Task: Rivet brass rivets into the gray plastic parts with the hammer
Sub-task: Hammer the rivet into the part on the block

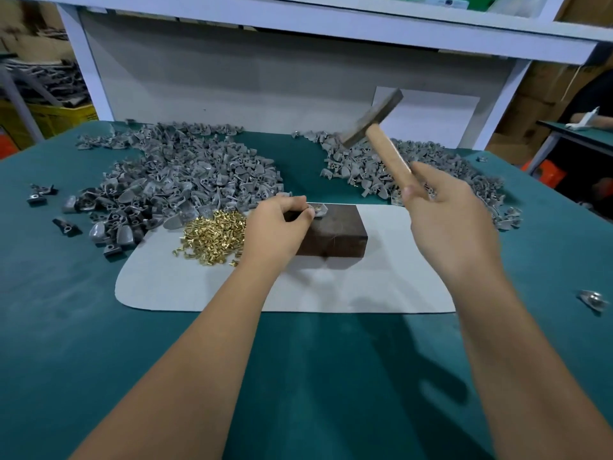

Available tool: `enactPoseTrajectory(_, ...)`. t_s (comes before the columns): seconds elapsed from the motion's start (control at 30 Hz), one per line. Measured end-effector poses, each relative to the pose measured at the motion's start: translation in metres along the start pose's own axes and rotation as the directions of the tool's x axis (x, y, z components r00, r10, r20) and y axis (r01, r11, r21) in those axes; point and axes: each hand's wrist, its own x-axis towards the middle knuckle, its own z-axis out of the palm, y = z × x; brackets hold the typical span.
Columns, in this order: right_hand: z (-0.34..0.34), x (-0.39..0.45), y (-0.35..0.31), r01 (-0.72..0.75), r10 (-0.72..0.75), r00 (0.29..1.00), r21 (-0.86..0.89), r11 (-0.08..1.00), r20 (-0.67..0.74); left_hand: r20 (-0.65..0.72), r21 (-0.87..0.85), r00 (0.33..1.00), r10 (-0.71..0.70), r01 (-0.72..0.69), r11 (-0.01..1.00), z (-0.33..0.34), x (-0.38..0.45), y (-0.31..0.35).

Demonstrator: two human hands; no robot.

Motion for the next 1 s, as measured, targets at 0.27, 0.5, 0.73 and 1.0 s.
enactPoseTrajectory(0.27,0.039,0.006,0.038,-0.102,0.169,0.971,-0.347,0.932,0.171,0.076,-0.158,0.993,-0.092,0.103,0.982,-0.007,0.003,0.006)
enactPoseTrajectory(0.5,0.040,0.002,0.040,-0.013,0.102,0.981,-0.475,0.880,0.162,0.147,-0.176,0.988,-0.043,0.069,0.982,-0.017,0.003,0.009)
enactPoseTrajectory(0.73,0.040,-0.003,0.034,0.060,-0.055,0.998,-0.595,0.801,0.026,0.159,-0.193,0.987,-0.005,0.036,0.980,-0.025,-0.001,0.014)
enactPoseTrajectory(1.0,0.058,-0.008,-0.015,0.066,-0.210,0.953,0.525,0.848,0.219,0.121,-0.173,0.989,0.080,-0.058,0.983,-0.020,-0.002,0.011)
